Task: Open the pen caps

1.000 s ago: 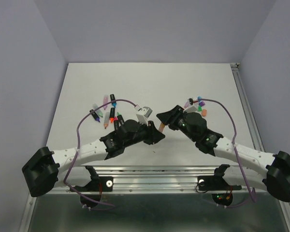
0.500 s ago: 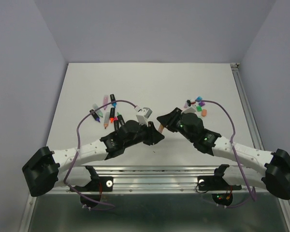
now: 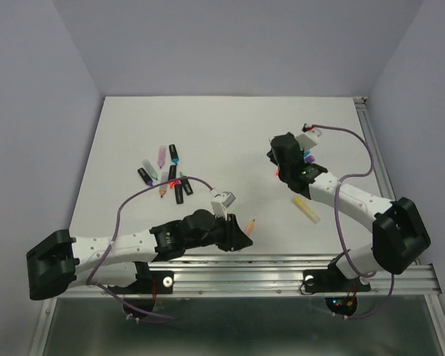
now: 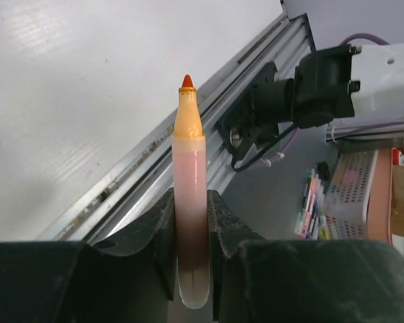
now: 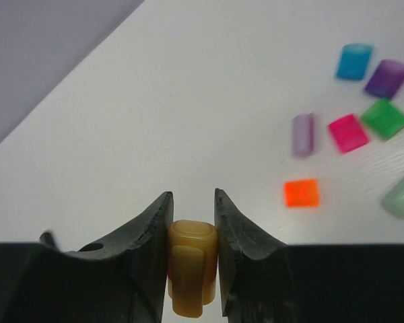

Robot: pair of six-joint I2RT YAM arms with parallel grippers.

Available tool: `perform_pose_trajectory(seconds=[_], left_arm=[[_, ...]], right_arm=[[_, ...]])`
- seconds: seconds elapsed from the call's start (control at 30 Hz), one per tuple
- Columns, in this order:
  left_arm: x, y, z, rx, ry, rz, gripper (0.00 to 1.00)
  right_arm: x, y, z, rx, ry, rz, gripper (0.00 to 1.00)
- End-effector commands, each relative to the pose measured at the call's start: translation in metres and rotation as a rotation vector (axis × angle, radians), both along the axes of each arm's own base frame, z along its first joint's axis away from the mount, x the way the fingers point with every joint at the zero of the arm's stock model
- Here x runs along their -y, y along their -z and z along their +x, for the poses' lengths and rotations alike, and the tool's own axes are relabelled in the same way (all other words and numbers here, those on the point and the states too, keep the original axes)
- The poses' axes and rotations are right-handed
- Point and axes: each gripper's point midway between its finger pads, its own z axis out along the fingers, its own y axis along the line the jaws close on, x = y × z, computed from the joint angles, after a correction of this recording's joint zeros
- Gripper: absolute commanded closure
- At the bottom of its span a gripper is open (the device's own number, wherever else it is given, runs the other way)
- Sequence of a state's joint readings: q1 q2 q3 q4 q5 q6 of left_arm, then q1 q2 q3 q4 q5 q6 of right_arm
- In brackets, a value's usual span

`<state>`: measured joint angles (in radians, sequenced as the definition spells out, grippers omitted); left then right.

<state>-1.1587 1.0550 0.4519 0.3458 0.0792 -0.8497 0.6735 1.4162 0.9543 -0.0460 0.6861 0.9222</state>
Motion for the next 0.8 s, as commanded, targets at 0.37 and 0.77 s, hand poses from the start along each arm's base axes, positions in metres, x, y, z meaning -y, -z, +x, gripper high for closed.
perform_pose_trajectory(seconds=[0.37,0.77], left_arm=[[-0.056,0.023,0.04,-0.049,-0.316,0.238,1.0],[-0.147,0.032,0.151,-0.053,-0.668,0.486,1.0]], right_arm=[[0.069,0.028,0.064,-0.1,0.088,-0.218,0.93],[0.101,0.092,0.058,-0.281,0.126,-0.291,0.84]])
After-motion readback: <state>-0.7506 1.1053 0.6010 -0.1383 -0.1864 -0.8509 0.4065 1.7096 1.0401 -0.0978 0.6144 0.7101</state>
